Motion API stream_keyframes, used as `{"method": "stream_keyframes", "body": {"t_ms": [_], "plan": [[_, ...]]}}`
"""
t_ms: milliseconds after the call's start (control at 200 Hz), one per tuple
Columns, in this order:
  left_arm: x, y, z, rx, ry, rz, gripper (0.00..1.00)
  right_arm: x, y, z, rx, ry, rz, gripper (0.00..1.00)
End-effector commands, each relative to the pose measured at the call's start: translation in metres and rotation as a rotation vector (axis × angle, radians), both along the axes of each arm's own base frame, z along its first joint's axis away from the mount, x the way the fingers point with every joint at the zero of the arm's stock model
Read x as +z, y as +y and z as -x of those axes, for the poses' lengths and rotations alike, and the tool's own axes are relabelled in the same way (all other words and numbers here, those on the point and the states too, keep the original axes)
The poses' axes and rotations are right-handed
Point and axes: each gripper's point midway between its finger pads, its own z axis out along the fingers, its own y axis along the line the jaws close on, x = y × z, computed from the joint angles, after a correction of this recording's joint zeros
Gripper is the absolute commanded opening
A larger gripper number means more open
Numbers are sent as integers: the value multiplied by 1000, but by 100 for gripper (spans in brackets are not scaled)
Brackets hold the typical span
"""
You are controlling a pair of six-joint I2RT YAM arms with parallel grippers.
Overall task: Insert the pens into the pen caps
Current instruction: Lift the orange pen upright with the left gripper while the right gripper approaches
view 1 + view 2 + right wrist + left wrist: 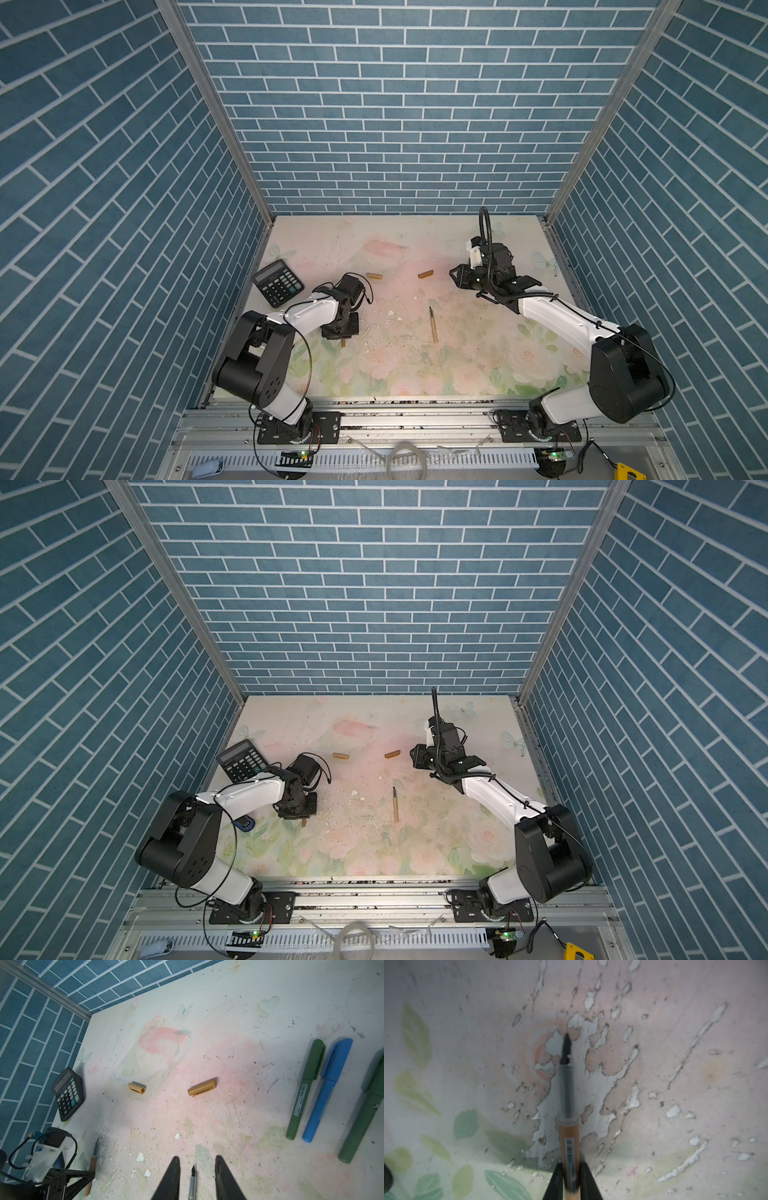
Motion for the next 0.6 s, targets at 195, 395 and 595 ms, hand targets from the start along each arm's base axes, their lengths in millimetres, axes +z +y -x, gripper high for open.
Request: {"method": "stream_keyframes", "body": {"t_ms": [195, 395, 595], "plan": [[9, -15, -3, -93, -26, -27, 5, 17, 9, 8, 33, -12, -72, 31], [68, -67, -33, -255, -198, 52, 4, 28, 21, 14, 90, -10, -144, 35], [142, -153, -55, -541, -438, 297, 0, 56, 31, 32, 180, -40, -225, 43]]}}
